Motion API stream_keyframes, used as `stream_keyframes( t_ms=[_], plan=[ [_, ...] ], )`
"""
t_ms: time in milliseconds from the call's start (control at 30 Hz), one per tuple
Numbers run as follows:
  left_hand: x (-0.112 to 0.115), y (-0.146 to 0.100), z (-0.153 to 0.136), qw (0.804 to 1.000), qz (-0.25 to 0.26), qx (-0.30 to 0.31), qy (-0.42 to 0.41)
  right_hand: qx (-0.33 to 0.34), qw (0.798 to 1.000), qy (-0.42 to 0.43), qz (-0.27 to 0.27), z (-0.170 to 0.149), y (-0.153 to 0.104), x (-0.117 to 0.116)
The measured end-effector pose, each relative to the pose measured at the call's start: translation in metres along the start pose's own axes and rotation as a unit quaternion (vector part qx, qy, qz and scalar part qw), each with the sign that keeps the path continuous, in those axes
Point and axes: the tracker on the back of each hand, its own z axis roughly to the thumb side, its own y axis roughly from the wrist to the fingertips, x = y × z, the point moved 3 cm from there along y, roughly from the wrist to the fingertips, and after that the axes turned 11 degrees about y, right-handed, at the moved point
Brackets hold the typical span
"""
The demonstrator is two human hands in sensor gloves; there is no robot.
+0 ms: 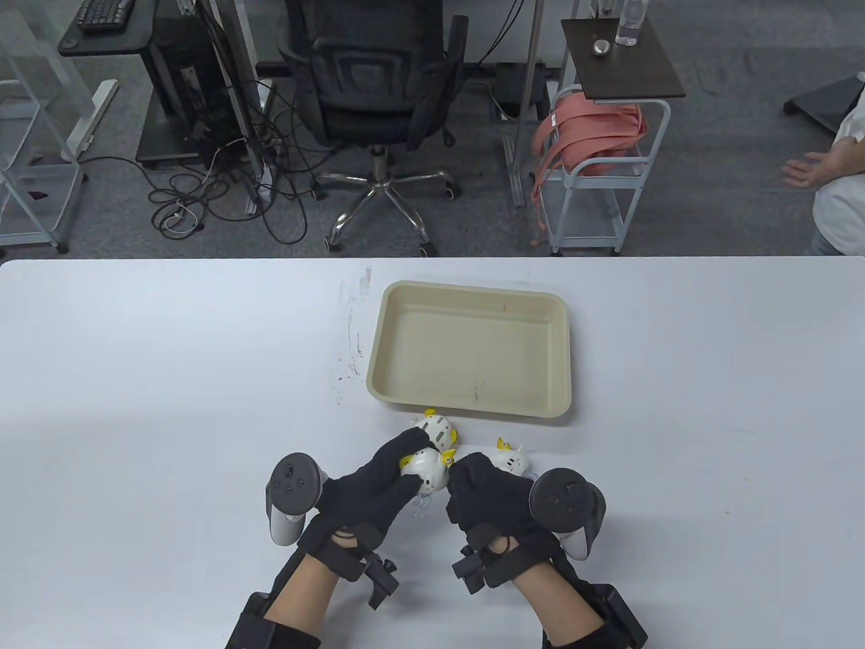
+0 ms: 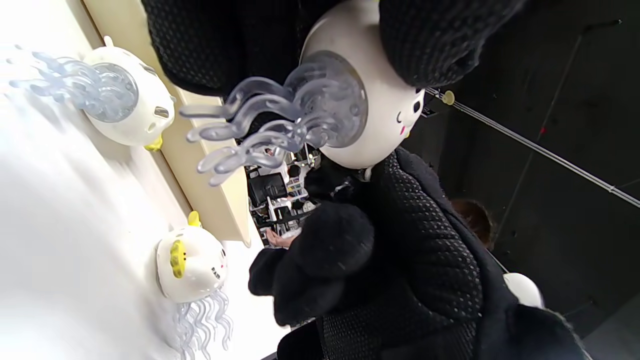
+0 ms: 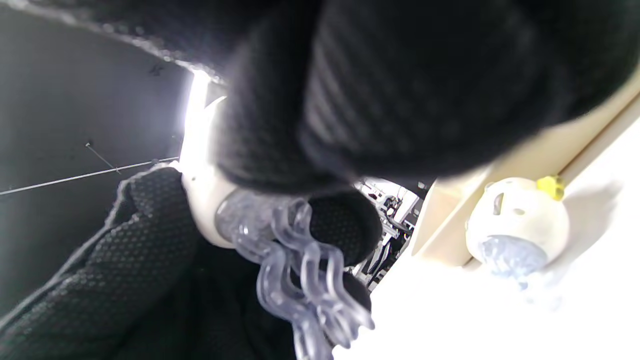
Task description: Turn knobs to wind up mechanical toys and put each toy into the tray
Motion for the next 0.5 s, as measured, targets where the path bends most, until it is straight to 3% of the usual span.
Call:
stream_keyframes(
  t_ms=[167, 500],
  plan=[
    [0.001, 0.000, -0.003, 1.000, 0.002, -0.014, 0.001, 0.031, 0.999, -0.035, -0.003, 0.009, -0.001, -0.004],
    [-0.001, -0.001, -0.010, 0.998, 0.016, -0.039, -0.050, 0.067, 0.992, -0.096, 0.048, 0.021, -0.005, -0.020]
  ],
)
